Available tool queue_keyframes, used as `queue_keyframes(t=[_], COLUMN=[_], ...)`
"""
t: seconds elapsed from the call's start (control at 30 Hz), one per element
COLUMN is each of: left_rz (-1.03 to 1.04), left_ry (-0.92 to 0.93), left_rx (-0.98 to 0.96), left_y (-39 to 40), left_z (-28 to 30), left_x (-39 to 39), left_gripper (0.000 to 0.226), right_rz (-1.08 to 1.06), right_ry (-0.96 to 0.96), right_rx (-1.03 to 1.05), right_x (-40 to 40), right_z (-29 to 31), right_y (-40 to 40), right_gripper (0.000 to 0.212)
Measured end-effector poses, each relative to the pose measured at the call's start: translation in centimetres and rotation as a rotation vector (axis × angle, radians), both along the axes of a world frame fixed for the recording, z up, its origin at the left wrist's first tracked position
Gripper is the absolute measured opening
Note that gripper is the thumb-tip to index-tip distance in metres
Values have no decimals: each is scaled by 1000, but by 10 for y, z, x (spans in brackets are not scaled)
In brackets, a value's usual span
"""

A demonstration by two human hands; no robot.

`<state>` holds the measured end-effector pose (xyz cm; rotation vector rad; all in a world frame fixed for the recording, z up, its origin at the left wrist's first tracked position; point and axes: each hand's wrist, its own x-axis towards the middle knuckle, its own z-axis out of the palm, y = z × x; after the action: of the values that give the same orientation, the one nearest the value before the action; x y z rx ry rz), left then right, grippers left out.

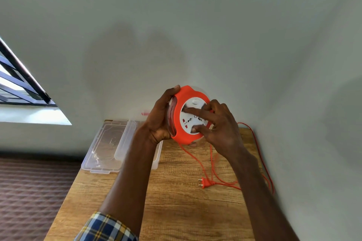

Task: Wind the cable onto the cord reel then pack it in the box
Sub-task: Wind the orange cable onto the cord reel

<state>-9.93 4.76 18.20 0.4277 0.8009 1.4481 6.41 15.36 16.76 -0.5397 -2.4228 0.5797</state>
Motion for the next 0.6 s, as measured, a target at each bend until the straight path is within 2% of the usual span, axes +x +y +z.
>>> queue_keyframes(t=[0.13,0.3,0.37,0.47,0.5,0.6], left_rz=[41,67,73,97,96,97], left_ry=[-14,12,23,7,2,5], left_rx=[-3,-35,-36,-17,-12,-6], left_y=[1,1,1,-1,-2,-2], left_z=[-2,3,4,5,5,4], left_x=[3,9,10,8,6,3], left_gripper=[63,62,63,64,66,71], right_rz=[-145,-362,-328,-188,-127,17], right_ry=[23,36,50,165,166,80], right_rx=[-132,-112,-106,-31,18,85], right_x=[1,-9,-8,0,2,4], right_z=[6,7,8,10,9,3], right_y=[-13,-32,-30,-15,-10,0], right_gripper=[66,67,60,29,27,50])
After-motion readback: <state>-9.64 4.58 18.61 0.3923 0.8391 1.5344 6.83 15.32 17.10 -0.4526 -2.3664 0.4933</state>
